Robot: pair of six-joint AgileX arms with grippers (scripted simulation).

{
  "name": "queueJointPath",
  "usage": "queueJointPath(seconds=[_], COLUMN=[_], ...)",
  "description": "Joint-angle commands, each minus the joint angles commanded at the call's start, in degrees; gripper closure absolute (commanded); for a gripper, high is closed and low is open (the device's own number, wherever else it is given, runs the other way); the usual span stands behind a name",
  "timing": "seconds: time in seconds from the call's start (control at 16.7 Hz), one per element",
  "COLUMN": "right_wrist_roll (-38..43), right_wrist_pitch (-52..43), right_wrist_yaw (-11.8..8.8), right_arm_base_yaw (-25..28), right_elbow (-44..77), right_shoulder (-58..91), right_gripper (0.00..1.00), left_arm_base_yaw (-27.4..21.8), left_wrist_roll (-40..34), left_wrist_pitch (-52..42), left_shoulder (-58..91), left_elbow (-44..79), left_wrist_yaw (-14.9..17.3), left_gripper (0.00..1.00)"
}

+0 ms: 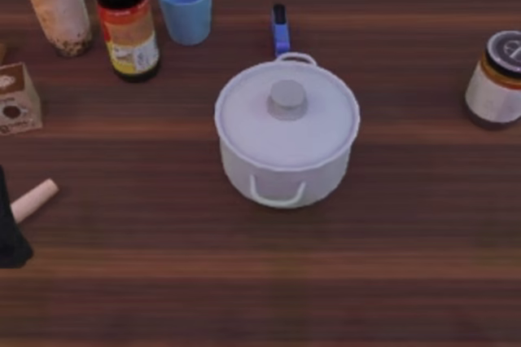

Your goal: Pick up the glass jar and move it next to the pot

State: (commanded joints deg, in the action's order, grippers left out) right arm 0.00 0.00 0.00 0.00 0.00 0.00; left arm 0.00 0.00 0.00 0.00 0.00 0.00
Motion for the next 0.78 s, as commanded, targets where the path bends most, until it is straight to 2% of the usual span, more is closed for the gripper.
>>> queueJointPath(seconds=[0.36, 0.78], right_wrist_roll=[-1.4, -9.2], right_wrist_pitch=[-2.8, -18.3], right_wrist_yaw=[-0.9, -2.7], right_arm_base_yaw=[0.6, 1.3], right_elbow=[5.1, 31.4], right_shoulder=[4.9, 31.7], right_gripper=[0.00, 0.00], left_arm_base_yaw=[0.0, 0.0], left_wrist_roll=[0.0, 0.0], left_wrist_pitch=[0.0, 0.0], left_shoulder=[0.0, 0.0], left_elbow=[0.0, 0.0], left_wrist_yaw=[0.0, 0.0], left_gripper=[0.00, 0.00])
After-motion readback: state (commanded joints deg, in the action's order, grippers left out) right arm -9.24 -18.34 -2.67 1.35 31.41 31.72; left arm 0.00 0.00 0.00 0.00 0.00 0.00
